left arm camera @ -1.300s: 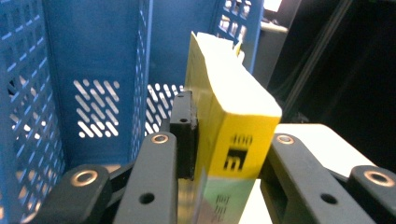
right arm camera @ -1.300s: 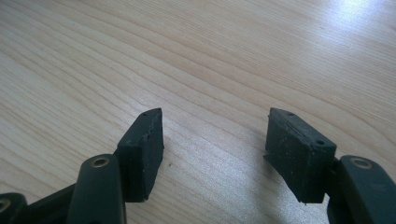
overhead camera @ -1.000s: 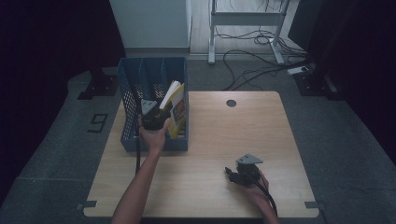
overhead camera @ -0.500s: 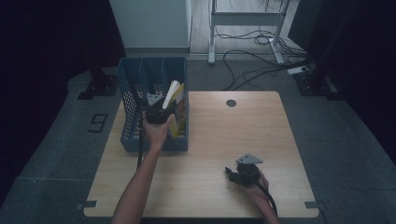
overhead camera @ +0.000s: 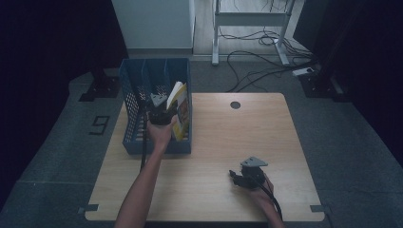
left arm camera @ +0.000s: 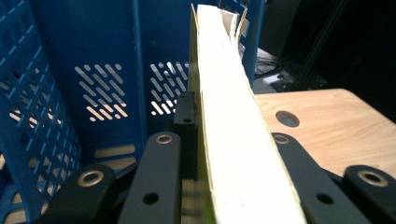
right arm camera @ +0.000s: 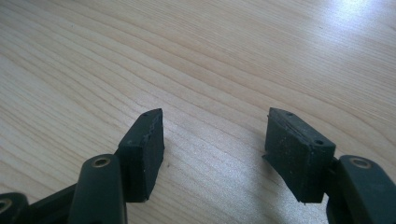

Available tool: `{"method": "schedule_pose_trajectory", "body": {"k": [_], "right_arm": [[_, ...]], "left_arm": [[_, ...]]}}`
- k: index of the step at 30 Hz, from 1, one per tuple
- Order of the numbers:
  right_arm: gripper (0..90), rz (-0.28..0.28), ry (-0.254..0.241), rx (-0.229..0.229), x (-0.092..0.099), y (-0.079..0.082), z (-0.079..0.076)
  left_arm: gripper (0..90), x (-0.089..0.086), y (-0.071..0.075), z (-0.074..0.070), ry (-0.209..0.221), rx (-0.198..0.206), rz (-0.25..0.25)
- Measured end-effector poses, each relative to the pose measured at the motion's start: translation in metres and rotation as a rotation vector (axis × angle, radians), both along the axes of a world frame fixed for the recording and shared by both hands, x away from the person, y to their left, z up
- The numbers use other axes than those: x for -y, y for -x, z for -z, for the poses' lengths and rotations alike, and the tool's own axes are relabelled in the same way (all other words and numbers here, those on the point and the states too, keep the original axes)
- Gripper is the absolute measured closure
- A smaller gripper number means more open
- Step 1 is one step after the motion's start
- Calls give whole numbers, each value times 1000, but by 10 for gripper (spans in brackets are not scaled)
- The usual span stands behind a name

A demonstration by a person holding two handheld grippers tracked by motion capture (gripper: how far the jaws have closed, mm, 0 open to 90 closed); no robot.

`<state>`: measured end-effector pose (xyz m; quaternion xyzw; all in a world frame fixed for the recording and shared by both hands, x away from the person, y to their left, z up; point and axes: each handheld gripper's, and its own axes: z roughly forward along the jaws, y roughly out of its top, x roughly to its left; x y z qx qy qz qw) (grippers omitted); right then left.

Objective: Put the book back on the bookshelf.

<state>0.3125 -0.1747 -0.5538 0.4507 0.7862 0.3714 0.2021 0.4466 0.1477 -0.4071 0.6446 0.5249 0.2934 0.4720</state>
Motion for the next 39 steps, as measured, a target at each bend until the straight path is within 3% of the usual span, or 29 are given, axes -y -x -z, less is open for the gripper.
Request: {"method": "schedule_pose_trajectory", "body": {"k": [14, 39], "right_arm": [[368, 3, -48, -17, 5, -2, 0], [372, 6, -45, -14, 4, -1, 0]], "left_arm": [[754, -7, -2, -5, 48, 30, -25], [754, 11, -28, -18, 14, 85, -79]]}}
